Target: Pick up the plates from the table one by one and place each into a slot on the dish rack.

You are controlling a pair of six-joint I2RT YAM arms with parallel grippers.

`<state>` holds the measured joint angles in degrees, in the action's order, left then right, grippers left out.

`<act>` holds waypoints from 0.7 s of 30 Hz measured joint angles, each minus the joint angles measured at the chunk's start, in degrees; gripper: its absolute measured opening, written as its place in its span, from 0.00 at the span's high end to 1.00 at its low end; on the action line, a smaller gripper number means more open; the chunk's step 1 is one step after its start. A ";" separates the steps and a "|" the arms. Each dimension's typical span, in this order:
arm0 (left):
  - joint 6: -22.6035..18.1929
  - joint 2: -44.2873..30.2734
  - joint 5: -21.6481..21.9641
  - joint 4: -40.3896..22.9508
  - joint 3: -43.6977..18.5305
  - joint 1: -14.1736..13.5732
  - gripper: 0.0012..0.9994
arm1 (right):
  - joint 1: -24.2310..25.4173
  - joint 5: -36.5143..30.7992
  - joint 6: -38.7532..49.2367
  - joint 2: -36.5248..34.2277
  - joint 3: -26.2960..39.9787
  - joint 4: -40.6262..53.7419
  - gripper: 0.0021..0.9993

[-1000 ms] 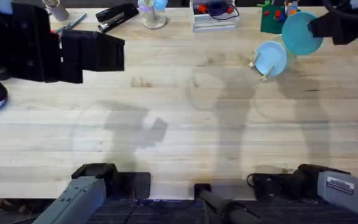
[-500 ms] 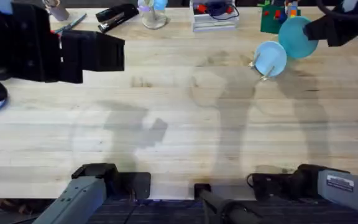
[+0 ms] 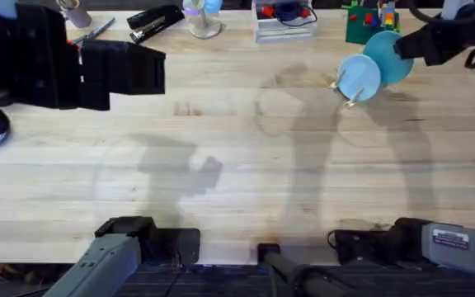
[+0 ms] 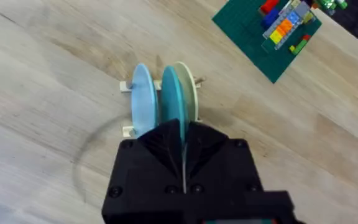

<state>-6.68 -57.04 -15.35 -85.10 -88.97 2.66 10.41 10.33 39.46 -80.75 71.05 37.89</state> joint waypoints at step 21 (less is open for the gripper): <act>0.00 0.00 0.00 0.00 0.00 0.00 0.01 | 0.00 0.02 0.00 -1.88 0.00 -0.14 0.97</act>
<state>-6.68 -57.04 -15.35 -85.10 -88.97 2.66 10.41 10.35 39.46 -82.63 71.05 37.76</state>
